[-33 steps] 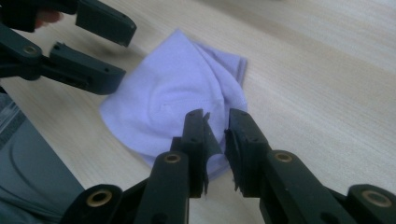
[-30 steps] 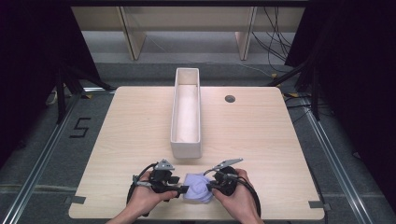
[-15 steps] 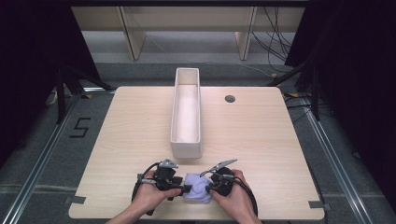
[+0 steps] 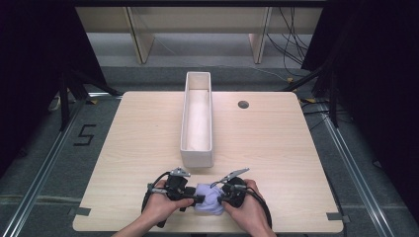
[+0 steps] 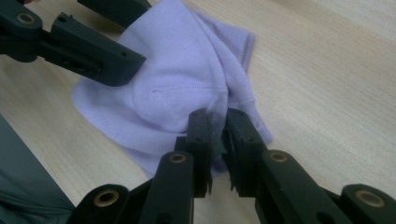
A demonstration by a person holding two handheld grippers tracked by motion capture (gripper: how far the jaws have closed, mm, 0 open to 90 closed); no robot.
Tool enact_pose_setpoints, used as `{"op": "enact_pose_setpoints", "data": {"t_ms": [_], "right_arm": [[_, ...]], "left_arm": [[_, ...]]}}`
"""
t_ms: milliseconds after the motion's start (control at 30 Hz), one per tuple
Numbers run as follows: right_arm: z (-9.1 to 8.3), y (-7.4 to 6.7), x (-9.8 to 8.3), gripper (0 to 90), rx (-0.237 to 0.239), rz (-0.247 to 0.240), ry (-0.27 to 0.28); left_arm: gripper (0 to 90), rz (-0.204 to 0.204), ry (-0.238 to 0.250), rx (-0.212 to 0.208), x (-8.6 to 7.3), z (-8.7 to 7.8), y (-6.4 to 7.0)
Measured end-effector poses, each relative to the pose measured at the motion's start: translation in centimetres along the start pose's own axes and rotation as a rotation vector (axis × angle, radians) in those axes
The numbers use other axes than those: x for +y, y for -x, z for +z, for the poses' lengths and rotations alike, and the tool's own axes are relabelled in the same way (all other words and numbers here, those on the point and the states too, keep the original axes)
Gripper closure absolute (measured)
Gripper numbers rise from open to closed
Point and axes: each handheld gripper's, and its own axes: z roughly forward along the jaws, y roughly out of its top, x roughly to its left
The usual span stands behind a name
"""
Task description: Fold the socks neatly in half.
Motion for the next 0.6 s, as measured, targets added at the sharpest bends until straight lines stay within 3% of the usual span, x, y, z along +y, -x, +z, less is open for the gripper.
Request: {"op": "enact_pose_setpoints", "data": {"t_ms": [200,233,300,600], "right_arm": [[0.01,-0.14,-0.01,80.8,-0.007,0.005,-0.007],[0.07,-0.08,-0.01,80.9,-0.004,-0.007,0.0],[0.07,-0.11,0.0,81.0,-0.008,-0.014,0.001],[0.11,-0.34,0.02,81.2,-0.02,-0.01,-0.004]], "left_arm": [[48.5,-0.032,0.03,-0.007,0.15,0.39,-0.01],[49.6,-0.032,0.012,-0.002,0.21,0.27,-0.04],[52.5,-0.044,0.023,-0.019,0.14,0.38,-0.13],[67.2,0.02,0.03,0.02,-0.14,0.51,0.22]]}}
